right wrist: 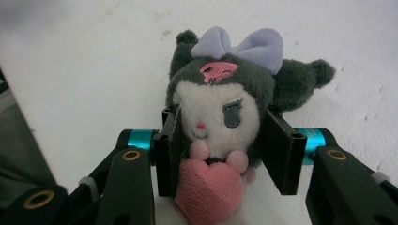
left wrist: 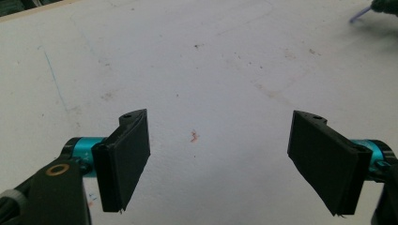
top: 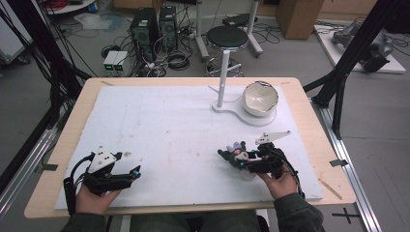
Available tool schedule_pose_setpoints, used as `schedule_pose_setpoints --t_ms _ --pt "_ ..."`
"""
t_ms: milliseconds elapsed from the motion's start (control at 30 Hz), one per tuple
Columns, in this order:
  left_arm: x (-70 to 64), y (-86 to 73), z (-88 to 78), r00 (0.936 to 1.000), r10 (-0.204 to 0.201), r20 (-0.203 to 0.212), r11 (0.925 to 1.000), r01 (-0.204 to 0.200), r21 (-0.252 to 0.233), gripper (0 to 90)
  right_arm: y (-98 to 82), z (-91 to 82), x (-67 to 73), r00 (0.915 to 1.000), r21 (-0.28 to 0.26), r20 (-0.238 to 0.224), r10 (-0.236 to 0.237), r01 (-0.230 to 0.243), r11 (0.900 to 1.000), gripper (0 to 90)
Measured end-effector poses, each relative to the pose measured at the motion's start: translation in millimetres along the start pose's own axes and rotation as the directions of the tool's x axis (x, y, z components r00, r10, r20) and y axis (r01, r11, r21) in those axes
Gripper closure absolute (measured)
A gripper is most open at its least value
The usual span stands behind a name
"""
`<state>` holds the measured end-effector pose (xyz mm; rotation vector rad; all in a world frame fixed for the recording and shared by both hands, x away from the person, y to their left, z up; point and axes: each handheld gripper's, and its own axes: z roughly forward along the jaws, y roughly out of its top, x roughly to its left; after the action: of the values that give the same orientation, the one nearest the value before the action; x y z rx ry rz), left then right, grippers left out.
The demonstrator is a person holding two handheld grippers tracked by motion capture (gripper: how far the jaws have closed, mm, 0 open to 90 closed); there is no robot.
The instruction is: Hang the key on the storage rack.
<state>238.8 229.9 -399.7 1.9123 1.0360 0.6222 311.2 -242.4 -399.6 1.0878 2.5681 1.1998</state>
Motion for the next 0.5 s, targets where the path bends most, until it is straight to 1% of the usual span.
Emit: schedule_pose_setpoints --t_ms 167,300,500 --pt "0.2 0.1 -0.1 1.0 0.001 -0.002 1.0 -0.001 -0.002 21.7 11.5 -10.2 -1.3 0.9995 -0.034 -0.032 -0.003 0.002 0.999 53.3" --pt "0.2 0.3 -0.2 1.0 0.003 -0.001 1.0 -0.003 0.0 21.8 22.9 -18.7 -3.2 0.9989 -0.053 -0.047 -0.007 0.004 0.999 53.3" --pt "0.1 0.3 0.2 1.0 0.002 0.0 1.0 -0.002 -0.004 21.8 40.3 -28.6 -5.1 0.9983 -0.077 -0.052 -0.026 0.022 0.997 53.3"
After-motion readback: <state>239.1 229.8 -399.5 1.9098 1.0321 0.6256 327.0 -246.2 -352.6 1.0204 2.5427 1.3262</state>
